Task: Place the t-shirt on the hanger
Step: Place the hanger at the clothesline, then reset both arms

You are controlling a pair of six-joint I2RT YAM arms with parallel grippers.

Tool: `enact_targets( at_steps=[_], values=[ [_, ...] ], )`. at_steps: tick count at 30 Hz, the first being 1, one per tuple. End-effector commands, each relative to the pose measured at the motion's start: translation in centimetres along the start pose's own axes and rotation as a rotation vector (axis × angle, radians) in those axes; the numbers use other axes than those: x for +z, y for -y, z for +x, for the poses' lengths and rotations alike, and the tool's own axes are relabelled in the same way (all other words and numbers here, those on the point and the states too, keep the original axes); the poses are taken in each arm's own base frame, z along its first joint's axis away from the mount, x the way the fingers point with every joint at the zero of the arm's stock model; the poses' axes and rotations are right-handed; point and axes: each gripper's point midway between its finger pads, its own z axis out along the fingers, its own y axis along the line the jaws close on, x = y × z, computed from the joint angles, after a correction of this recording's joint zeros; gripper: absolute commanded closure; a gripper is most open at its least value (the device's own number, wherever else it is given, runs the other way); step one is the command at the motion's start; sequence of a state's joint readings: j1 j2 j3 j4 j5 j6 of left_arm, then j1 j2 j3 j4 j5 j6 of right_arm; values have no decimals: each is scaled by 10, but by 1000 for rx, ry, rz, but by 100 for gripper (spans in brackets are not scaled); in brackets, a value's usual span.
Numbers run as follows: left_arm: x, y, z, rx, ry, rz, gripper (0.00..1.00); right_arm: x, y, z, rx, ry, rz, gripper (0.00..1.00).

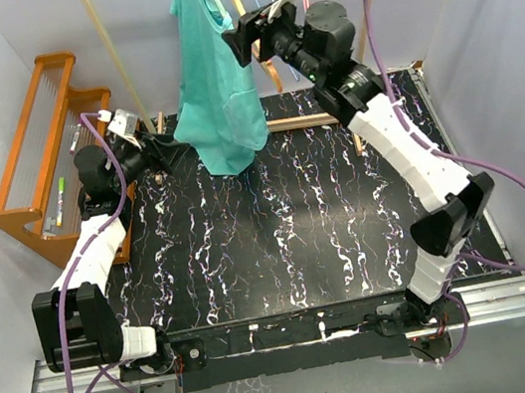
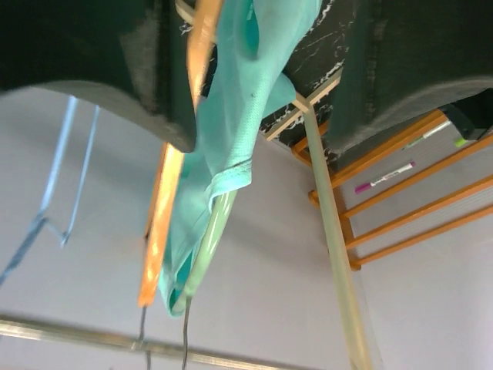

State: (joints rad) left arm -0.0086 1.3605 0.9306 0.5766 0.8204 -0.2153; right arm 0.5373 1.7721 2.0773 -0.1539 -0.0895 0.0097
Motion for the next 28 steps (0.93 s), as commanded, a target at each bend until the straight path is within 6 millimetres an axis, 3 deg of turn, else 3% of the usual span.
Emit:
enact_targets(
  at_steps=[1,2,6,8,11,15,18,23,28],
  values=[
    [-7,15,-24,61,37,20,44,-41,-5,-71,-9,143,-5,11],
    [-8,14,-25,56,35,7,44,-47,-3,-71,-1,133,8,3],
    [-12,-2,-39,41,3,-127,43,-69,7,-41,37,3,85,2],
    [-18,-7,-41,13,-23,-191,42,-83,7,-14,72,-77,102,2],
    [-31,0,-38,13,-37,-224,40,-111,-4,42,128,-191,72,2],
    [-48,10,-26,24,-59,-248,37,-151,-4,95,236,-257,135,2],
    [-56,12,-16,34,-73,-266,36,-174,-1,119,307,-275,194,2],
    [-58,15,-1,2,-89,-251,36,-198,8,134,347,-250,285,2],
    [-62,15,12,3,-116,-255,36,-206,13,147,378,-255,330,2]
  ],
)
